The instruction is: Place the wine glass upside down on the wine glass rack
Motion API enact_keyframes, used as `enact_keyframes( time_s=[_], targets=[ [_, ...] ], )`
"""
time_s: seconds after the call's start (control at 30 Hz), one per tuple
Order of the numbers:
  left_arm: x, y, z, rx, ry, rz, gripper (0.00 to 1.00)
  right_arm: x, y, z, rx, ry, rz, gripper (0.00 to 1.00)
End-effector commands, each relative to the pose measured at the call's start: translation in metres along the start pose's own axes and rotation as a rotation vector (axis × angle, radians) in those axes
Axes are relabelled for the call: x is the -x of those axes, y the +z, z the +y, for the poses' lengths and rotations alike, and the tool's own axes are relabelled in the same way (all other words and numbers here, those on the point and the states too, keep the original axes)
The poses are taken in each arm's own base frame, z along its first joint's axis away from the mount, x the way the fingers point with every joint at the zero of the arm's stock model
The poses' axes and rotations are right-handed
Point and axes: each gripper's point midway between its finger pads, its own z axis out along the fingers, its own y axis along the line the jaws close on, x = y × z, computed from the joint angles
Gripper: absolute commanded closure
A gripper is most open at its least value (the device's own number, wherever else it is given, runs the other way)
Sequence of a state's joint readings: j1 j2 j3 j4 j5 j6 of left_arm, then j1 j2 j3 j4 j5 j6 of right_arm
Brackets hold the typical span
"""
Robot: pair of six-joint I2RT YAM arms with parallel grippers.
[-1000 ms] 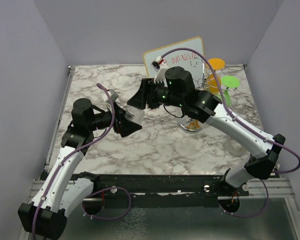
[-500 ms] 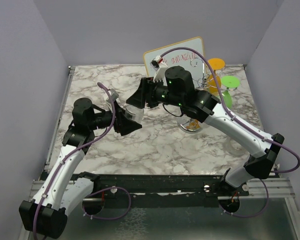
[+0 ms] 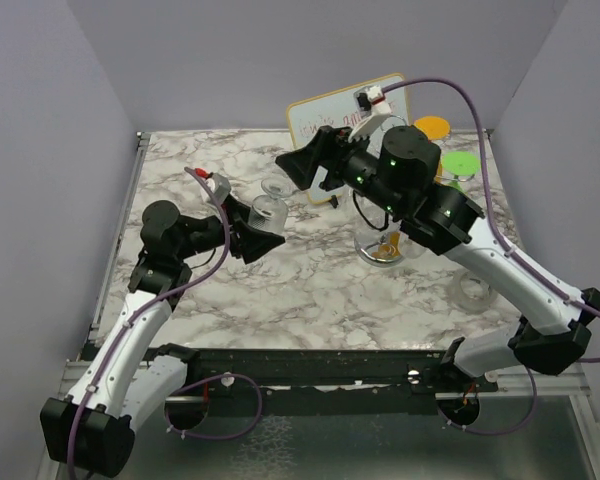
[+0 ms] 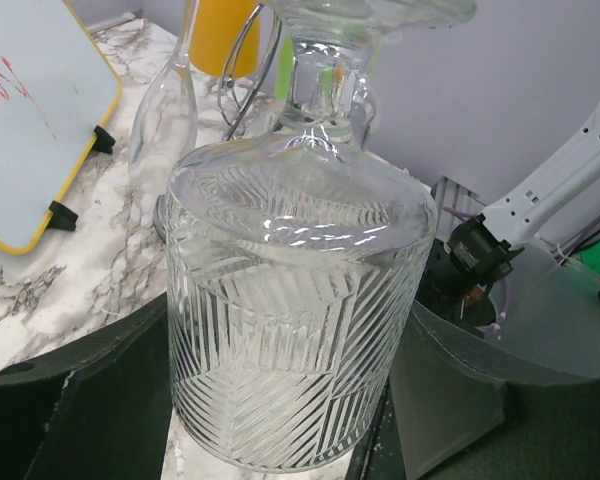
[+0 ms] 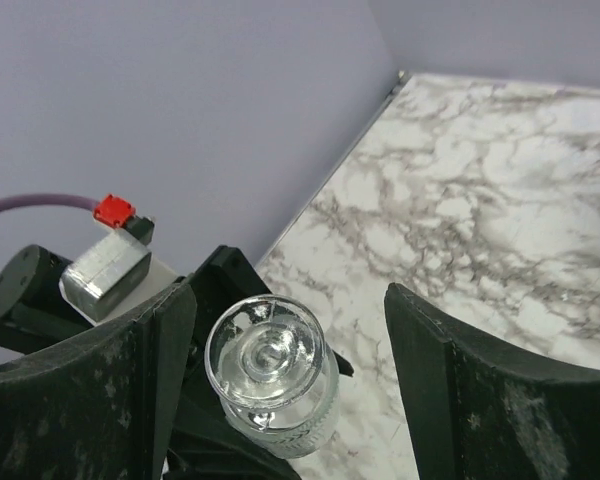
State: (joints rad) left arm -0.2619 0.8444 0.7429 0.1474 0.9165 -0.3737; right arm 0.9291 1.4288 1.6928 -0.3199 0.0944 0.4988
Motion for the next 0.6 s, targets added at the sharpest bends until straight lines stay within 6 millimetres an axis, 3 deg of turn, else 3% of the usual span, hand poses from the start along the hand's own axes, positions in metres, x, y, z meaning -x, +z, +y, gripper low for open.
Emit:
enact_keyframes(
  time_s=[0.0, 0.17, 0.33, 0.57],
  targets=[
    [0.030, 0.009, 0.014, 0.038, 0.114, -0.085, 0.86, 0.051, -0.021, -0.015, -0.101, -0.049, -0.199, 0.19],
    [0.054, 0.029, 0.047, 0.114, 0.171, -0.123, 0.86, 0.066, -0.045, -0.026, -0.155, -0.062, -0.273, 0.19],
    [0.077, 0.066, 0.072, 0.092, 0.234, -0.140, 0.86, 0.074, -0.068, -0.032, -0.180, -0.064, -0.313, 0.19],
    [0.081, 0.126, 0.099, -0.003, 0.313, -0.110, 0.86, 0.085, -0.099, -0.044, -0.242, -0.101, -0.348, 0.19]
  ],
)
